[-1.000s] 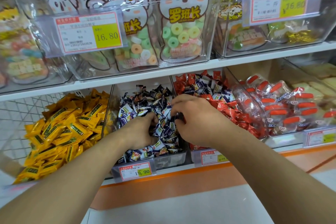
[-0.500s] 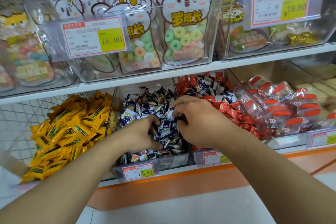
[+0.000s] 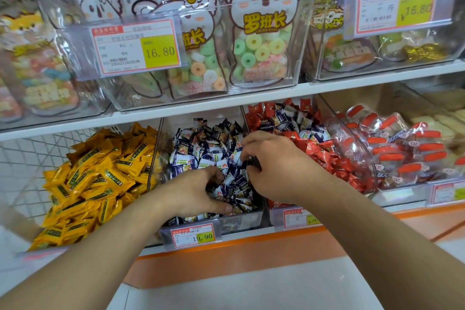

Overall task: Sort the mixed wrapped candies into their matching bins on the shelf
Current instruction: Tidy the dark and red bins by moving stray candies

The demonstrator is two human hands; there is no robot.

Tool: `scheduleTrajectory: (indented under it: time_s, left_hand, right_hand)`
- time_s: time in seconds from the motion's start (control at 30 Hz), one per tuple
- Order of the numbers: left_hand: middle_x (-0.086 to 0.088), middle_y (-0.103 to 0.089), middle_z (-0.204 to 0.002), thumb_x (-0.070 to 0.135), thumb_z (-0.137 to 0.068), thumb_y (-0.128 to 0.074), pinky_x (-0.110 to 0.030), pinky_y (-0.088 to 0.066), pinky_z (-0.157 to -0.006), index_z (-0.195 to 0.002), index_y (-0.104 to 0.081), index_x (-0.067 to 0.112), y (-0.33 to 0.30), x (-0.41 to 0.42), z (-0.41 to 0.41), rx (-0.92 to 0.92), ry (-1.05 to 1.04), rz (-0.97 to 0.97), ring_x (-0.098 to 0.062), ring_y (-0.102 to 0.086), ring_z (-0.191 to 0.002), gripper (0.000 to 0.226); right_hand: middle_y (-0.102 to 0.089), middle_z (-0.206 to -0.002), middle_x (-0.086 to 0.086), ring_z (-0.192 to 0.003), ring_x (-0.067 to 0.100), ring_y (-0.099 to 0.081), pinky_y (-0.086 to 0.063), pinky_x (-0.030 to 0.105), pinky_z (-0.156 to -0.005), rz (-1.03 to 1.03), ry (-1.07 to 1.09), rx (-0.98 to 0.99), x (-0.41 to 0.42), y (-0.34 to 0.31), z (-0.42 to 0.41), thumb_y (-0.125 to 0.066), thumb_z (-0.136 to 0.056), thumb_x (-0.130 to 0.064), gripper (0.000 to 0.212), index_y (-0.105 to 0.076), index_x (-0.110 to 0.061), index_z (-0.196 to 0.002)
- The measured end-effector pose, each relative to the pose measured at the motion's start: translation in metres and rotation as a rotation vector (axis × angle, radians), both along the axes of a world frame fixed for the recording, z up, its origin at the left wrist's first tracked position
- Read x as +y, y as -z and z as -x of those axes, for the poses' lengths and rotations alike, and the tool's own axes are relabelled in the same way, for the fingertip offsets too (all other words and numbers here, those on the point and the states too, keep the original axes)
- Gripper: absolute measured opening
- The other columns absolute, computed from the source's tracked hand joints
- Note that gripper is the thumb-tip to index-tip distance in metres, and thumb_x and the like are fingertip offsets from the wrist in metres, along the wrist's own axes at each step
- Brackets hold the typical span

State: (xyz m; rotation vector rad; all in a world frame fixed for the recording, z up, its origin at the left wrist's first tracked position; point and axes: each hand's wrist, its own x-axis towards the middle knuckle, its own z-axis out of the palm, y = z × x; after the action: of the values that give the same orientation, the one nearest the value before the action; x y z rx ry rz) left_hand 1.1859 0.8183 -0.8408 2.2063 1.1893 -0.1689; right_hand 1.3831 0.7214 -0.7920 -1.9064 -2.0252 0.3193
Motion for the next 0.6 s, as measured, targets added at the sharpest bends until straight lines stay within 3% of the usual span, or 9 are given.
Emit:
scheduleTrajectory:
  time_s: [0.13, 0.37, 0.6]
  left_hand:
    - [0.021, -0.061, -0.115, 0.06, -0.071, -0.087, -0.03, -0.056, -0.093, -0.134, -0.051, 0.04, -0.003, -0.004, 0.0, -0.012, -0.005, 0.028, -0.001, -0.063, -0.104, 0.075]
    - [0.016, -0.065, -0.106, 0.055, -0.075, -0.087, -0.03, -0.058, -0.079, -0.12, -0.059, 0.042, -0.011, -0.011, 0.003, -0.038, -0.002, 0.019, -0.005, -0.066, -0.091, 0.054]
    - [0.013, -0.068, -0.117, 0.01, -0.095, -0.07, -0.005, -0.038, -0.063, -0.123, -0.065, 0.032, -0.007, -0.011, 0.012, -0.057, -0.083, -0.293, 0.0, -0.058, -0.085, 0.036]
  right_hand:
    - [-0.051, -0.143, -0.009, -0.12, 0.021, -0.058, -0.049, 0.036, -0.104, 0.003, -0.003, 0.001, 0.001, 0.001, 0.0, -0.061, -0.094, -0.017, 0.027, -0.07, -0.019, -0.12]
    - [-0.052, -0.142, -0.008, -0.118, 0.021, -0.059, -0.052, 0.036, -0.101, -0.003, -0.002, 0.001, 0.001, 0.001, 0.0, -0.062, -0.094, -0.016, 0.026, -0.07, -0.018, -0.119]
    - [-0.054, -0.138, -0.009, -0.111, 0.018, -0.061, -0.05, 0.027, -0.091, -0.005, 0.002, -0.001, 0.001, 0.002, 0.0, -0.062, -0.094, -0.016, 0.025, -0.071, -0.019, -0.117]
